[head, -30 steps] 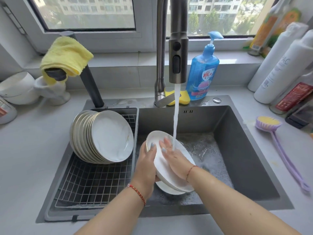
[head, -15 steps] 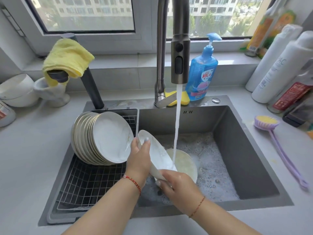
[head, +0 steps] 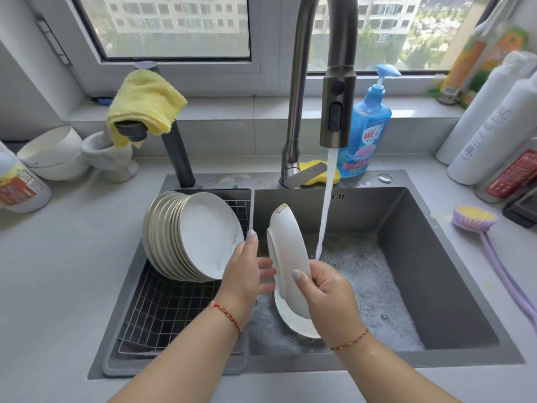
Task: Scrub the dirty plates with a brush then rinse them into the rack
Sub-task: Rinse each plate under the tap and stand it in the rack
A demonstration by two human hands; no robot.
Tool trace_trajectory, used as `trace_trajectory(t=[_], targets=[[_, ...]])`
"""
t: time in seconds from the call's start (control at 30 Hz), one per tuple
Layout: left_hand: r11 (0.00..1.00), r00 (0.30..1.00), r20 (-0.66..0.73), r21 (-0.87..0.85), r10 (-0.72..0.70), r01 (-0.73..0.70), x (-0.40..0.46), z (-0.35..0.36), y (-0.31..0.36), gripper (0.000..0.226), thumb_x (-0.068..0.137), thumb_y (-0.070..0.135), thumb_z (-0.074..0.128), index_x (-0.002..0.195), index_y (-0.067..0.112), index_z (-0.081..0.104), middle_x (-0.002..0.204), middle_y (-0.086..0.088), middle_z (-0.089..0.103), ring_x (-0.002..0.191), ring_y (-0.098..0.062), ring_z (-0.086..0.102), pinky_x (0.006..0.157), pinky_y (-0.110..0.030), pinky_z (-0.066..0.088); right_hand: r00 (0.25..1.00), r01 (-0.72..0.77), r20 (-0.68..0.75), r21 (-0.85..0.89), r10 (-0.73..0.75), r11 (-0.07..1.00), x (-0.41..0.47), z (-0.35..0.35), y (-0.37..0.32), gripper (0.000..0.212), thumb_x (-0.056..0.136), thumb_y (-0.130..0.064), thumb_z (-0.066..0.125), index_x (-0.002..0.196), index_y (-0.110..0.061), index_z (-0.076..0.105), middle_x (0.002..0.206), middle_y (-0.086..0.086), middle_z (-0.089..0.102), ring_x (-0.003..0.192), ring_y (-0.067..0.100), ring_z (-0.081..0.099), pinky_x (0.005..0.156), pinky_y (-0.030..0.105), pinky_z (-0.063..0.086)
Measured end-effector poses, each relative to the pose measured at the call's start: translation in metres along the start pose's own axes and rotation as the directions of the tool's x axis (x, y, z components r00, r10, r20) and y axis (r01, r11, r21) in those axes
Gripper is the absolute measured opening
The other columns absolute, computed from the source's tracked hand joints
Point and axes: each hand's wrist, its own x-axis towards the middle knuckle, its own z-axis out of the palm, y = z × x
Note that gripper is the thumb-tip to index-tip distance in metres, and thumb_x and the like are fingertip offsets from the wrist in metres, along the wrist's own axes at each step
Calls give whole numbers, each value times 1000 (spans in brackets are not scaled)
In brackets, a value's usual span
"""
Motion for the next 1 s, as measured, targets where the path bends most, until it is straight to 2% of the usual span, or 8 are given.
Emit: trace_trajectory(t=[0.23,0.43,0.57,0.63,0.7,0.8,0.9,1.0], targets=[[998,993,-101,-8,62,-64,-1,-28,1,42,105,47,30,122,17,53,109,-12,65,93,-25,69,67,-34,61,991,119,-82,128,-109,985,0,12,-38,16,86,-33,55,80,-22,64,69,-24,62,69,-4,58,53,6,40],[985,953,-280,-92,115,-146,2,-65,5,37,106,41,32,116,15,57,110,-10,64,99,-24,65,72,-35,56,988,155,-17,280,-156,947,21,49,-69,21,86,-35,54,85,-17,66,74,-14,63,69,2,58,55,15,44],[968,934,-301,-97,193,-231,7,-90,3,34,106,42,32,126,25,52,127,2,59,115,-9,57,93,-28,48,992,122,7,207,-127,971,42,88,-66,30,94,-19,58,67,-8,55,58,-10,50,55,6,43,51,19,36],[954,942,-250,-136,226,-265,7,-100,4,33,106,42,28,131,31,47,120,17,59,100,13,59,84,-11,45,995,90,22,153,-94,984,51,106,-61,34,94,-18,57,65,-1,49,55,-7,43,55,8,37,52,23,33],[949,948,-206,-156,241,-275,8,-107,5,41,106,45,24,141,32,40,120,26,53,93,20,54,84,-9,39,996,64,51,83,-68,994,58,121,-56,35,95,-21,56,66,-3,49,58,-2,44,57,13,38,55,30,35],[950,954,-163,-148,252,-277,11,-113,4,50,104,48,20,148,28,33,126,25,50,102,22,48,96,-12,33,997,42,69,-13,-41,999,61,135,-50,41,96,-23,53,59,-13,39,56,-1,40,56,14,35,55,33,32],[958,965,-117,-141,233,-249,14,-117,4,60,102,51,18,154,22,27,151,15,40,126,9,39,111,-19,25,997,24,79,-117,-14,993,64,147,-48,45,97,-24,51,57,-18,29,53,-5,33,52,11,30,50,25,25],[957,965,-101,-139,242,-254,18,-120,3,64,101,53,17,155,19,23,159,8,30,139,2,29,120,-26,18,994,8,111,-233,19,973,67,160,-44,44,98,-27,47,59,-19,27,54,-4,33,51,11,30,48,25,23]])
